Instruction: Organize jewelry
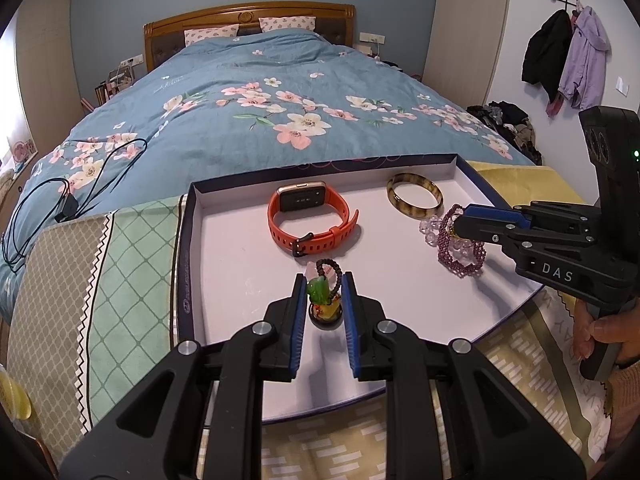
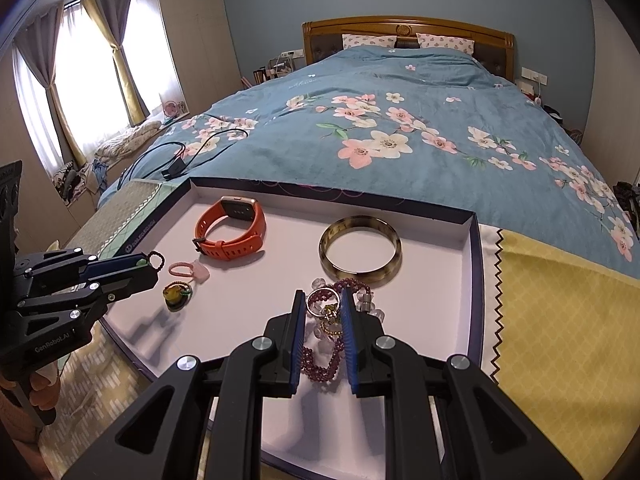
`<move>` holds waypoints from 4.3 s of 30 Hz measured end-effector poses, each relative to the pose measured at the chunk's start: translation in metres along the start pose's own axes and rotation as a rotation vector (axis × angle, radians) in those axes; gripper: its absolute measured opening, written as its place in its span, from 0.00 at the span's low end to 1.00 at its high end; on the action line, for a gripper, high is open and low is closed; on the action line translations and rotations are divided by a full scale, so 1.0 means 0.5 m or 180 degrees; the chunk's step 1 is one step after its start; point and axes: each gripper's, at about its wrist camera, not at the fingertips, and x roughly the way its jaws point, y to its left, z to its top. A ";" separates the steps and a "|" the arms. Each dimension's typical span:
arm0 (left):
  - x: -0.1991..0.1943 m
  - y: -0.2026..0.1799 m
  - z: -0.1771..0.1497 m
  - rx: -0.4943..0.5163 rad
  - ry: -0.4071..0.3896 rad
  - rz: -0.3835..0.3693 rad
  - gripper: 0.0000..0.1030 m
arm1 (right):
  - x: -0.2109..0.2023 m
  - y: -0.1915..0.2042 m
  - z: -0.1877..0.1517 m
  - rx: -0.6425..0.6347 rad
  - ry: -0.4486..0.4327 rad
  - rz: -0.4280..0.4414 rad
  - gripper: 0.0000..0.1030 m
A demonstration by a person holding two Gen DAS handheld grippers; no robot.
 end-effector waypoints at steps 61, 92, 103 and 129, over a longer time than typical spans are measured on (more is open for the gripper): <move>-0.328 -0.007 -0.141 -0.0267 -0.1150 0.0459 0.95 | -0.247 0.115 -0.144 0.0008 -0.1047 -0.0438 0.93; -0.512 -0.071 -0.224 -0.0199 -0.1834 0.0629 0.95 | -0.381 0.174 -0.212 -0.0066 -0.1683 -0.0663 0.93; -0.540 -0.078 -0.237 -0.0174 -0.1965 0.0631 0.95 | -0.392 0.179 -0.217 -0.0054 -0.1756 -0.0704 0.93; -0.544 -0.086 -0.237 -0.0170 -0.1965 0.0599 0.95 | -0.402 0.184 -0.218 -0.0017 -0.1779 -0.0772 0.93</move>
